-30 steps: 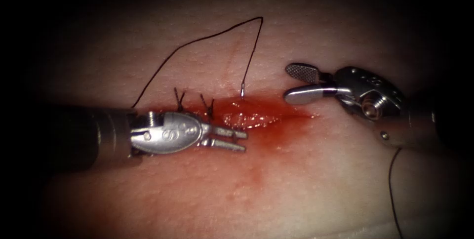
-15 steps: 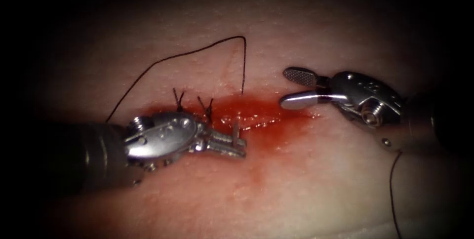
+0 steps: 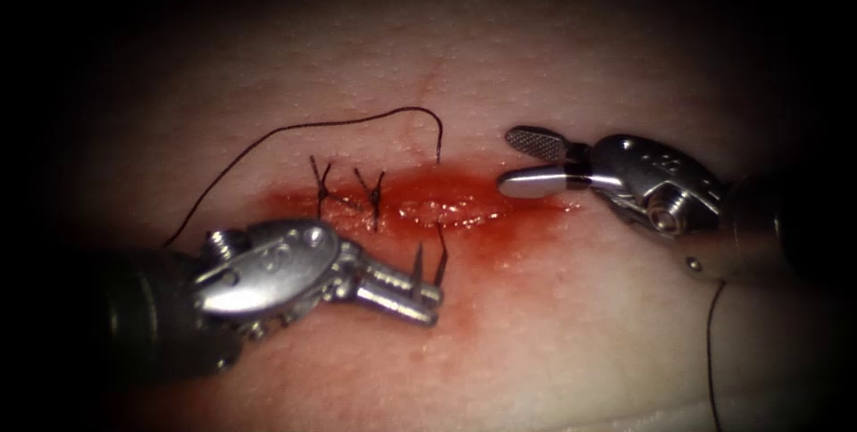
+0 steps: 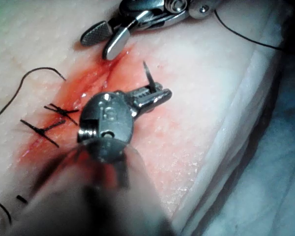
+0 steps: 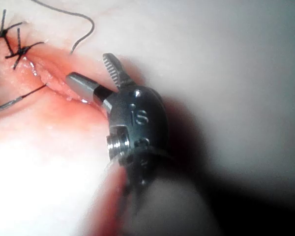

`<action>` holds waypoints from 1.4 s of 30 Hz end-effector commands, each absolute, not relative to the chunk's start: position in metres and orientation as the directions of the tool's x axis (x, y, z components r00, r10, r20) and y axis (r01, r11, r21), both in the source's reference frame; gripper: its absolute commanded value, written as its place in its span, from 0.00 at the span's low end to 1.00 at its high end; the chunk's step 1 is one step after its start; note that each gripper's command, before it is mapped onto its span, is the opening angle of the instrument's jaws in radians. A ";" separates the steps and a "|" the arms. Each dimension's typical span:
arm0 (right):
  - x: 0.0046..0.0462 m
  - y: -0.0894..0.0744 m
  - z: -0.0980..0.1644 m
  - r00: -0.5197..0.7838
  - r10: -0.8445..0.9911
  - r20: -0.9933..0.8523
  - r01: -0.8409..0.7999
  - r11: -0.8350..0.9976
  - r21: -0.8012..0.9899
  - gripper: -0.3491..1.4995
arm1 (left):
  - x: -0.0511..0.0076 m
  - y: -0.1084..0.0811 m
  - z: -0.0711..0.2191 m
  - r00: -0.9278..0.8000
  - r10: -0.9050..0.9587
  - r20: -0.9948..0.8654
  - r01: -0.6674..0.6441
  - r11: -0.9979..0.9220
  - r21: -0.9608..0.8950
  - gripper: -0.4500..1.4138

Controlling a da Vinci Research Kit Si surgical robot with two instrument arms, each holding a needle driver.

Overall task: Wound Closure
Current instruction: Grab the needle with the left jaws and pull it through the skin, then hand the needle over to the right gripper.

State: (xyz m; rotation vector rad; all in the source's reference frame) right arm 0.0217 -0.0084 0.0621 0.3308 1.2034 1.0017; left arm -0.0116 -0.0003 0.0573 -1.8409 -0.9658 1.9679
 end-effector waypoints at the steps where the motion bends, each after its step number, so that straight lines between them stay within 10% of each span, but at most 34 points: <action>1: 0.0225 -0.009 0.062 0.018 0.788 -0.615 -0.464 0.552 0.693 0.36 | -0.0120 0.000 0.058 -0.138 0.578 -0.805 0.229 -0.772 -0.593 0.00; 13: 0.0225 -0.009 0.062 0.038 0.804 -0.594 -0.468 0.539 0.700 0.31 | -0.0112 0.004 0.053 -0.064 0.111 -0.992 0.115 -0.986 -0.118 0.00; 34: 0.0228 -0.010 0.062 0.046 0.817 -0.574 -0.475 0.524 0.708 0.28 | -0.0093 0.013 0.049 -0.080 -0.114 -0.990 -0.017 -0.993 0.115 0.00; 38: 0.0227 -0.010 0.061 0.031 0.839 -0.543 -0.476 0.490 0.730 0.37 | -0.0094 0.012 0.050 -0.090 -0.128 -0.988 -0.017 -0.991 0.130 0.00; 42: 0.0228 -0.009 0.060 -0.007 0.884 -0.467 -0.475 0.408 0.780 0.72 | -0.0097 0.009 0.053 -0.101 -0.164 -0.981 -0.012 -0.986 0.166 0.00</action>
